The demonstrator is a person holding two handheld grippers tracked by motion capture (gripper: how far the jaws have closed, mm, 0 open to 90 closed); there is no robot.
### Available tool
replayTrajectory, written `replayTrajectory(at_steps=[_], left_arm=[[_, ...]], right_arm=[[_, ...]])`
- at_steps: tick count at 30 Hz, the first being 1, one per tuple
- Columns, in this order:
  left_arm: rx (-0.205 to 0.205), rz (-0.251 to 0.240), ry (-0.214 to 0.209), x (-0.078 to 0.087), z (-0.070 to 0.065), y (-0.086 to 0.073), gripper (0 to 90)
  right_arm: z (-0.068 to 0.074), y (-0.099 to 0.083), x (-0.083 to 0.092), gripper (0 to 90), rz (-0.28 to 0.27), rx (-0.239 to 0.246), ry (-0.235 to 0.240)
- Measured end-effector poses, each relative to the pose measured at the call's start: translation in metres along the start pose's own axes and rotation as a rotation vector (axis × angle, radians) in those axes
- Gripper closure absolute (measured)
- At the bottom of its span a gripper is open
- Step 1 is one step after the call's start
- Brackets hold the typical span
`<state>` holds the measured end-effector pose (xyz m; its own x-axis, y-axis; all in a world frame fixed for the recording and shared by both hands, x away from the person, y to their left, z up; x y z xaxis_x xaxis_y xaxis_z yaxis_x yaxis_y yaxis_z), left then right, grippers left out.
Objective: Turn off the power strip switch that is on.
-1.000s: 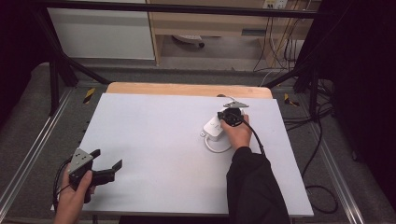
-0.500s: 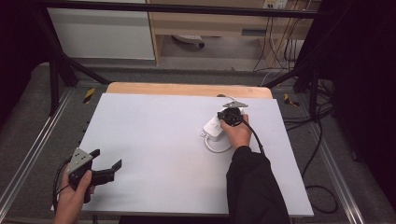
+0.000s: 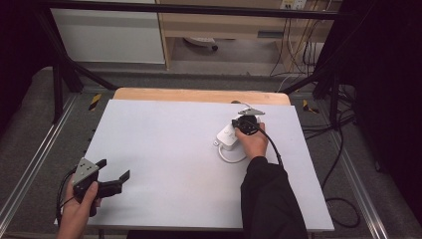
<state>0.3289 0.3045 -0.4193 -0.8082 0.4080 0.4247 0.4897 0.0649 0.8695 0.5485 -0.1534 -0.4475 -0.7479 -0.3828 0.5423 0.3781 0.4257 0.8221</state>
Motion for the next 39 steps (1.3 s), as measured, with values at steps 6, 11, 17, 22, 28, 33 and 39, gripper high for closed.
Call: replayTrajectory(at_steps=[6,11,17,22,28,33,39], left_arm=[[0.002,-0.002,0.001,0.0003,0.0009,0.0002,6.2],[0.001,0.0,0.0,-0.0002,0.0003,0.0,6.2],[0.005,0.001,0.001,-0.0002,0.0009,-0.0002,6.2],[0.001,0.004,0.001,-0.0003,0.001,-0.0001,6.2],[0.004,0.006,0.003,-0.0007,0.0011,-0.0004,6.2],[0.006,0.005,0.004,-0.0006,0.0015,-0.0003,6.2],[0.009,0.004,0.004,-0.0004,0.0023,-0.0003,6.2]], right_arm=[[0.0001,-0.0005,0.0,90.0,-0.004,-0.002,-0.001],[0.0002,-0.0017,0.0001,90.0,-0.016,-0.01,-0.005],[0.0001,-0.0011,0.0003,90.0,-0.01,-0.009,0.0],[-0.0008,-0.0003,0.0008,90.0,-0.002,0.003,0.005],[-0.0042,0.0011,0.0035,90.0,0.002,0.002,0.005],[-0.0053,0.0011,0.0041,90.0,-0.005,0.0,0.015],[-0.0002,0.0006,0.0016,90.0,-0.038,0.008,0.007]])
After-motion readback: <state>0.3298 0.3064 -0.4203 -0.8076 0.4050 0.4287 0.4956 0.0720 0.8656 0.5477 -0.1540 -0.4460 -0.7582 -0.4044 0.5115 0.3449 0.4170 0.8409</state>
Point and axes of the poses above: each handheld gripper's, and its own axes: x roughly backward along the jaws, y roughly out of its top, z roughly to its left, the point moved 1 cm from there along -x, roughly forward along the jaws, and after that the axes turned 14 degrees about x, right-handed, at the moved point
